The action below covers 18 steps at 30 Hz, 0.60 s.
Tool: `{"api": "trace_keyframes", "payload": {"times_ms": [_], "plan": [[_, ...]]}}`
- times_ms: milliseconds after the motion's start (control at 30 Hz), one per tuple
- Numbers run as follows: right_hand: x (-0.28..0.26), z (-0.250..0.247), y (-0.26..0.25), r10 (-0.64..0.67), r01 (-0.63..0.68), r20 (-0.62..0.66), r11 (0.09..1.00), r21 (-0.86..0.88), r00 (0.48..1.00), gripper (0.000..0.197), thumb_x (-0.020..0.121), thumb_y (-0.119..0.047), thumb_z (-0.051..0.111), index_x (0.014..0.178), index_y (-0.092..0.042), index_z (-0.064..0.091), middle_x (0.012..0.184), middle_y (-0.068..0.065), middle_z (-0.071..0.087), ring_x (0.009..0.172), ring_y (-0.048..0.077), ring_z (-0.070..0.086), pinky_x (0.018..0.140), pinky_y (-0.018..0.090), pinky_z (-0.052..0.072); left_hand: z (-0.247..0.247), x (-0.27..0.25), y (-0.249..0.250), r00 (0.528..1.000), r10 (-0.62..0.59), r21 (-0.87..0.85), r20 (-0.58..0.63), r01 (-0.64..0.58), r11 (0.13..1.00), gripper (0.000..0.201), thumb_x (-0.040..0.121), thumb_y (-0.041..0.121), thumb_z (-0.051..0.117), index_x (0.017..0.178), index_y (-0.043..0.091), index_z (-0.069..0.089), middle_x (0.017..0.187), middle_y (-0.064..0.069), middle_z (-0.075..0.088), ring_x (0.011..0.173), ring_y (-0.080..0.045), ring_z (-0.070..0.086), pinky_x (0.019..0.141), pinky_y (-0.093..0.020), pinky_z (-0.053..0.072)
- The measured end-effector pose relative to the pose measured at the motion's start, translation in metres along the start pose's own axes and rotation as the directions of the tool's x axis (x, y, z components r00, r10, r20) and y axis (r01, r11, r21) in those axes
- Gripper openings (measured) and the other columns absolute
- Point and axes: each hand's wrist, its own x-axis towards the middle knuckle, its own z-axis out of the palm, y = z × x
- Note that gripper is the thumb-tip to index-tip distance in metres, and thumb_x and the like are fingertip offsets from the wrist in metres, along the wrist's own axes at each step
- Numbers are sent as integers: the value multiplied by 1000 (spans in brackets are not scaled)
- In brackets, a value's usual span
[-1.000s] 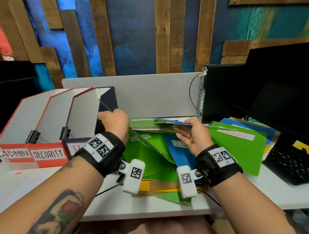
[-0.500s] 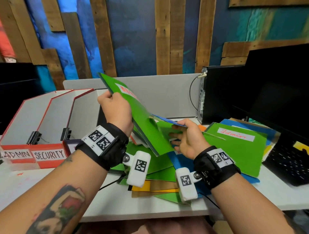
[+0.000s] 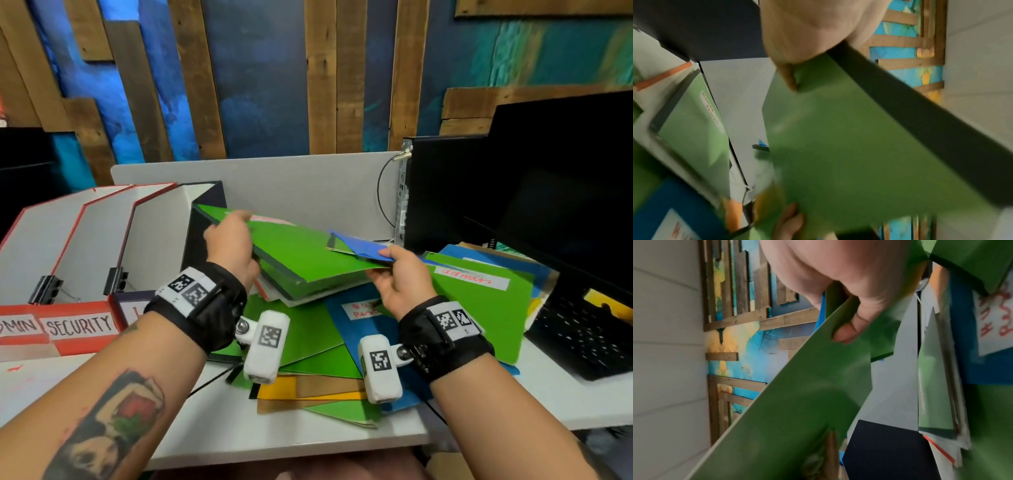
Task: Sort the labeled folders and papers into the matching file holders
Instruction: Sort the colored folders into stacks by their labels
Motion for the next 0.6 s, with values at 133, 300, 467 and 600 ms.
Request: {"api": "trace_keyframes", "payload": {"times_ms": [133,300,467,600], "plan": [[1,0,-10,-188,183,-92,981,-58,978,13,91,5,58,82,-4,59,79,10,62,72,26,60,58,37,60,10,-43,-27,929,-247,272,274,171,947,66,76,10,71,138,10,48,118,-11,67,88,-35,75,67,-55,60],[0,-8,-32,-447,370,-91,824,-428,890,5,91,-7,65,88,-5,61,80,0,54,65,15,48,54,20,40,28,-56,-60,944,-172,165,282,129,978,62,84,-19,60,136,6,37,134,-25,50,105,-43,65,60,-46,61],[-7,-7,-56,-606,429,-27,592,-682,795,50,80,-58,57,92,-11,68,107,-3,70,112,25,57,102,33,44,27,-48,-84,963,-158,314,217,85,946,65,101,1,55,156,21,27,144,-5,46,82,-12,56,52,-27,56],[-1,-10,-70,-666,490,46,497,-716,744,57,73,-69,48,102,-22,62,129,-2,68,132,24,52,118,47,32,26,-30,-110,977,-83,514,199,-32,857,38,103,11,55,140,11,48,91,-5,53,58,-17,43,51,-29,42]]}}
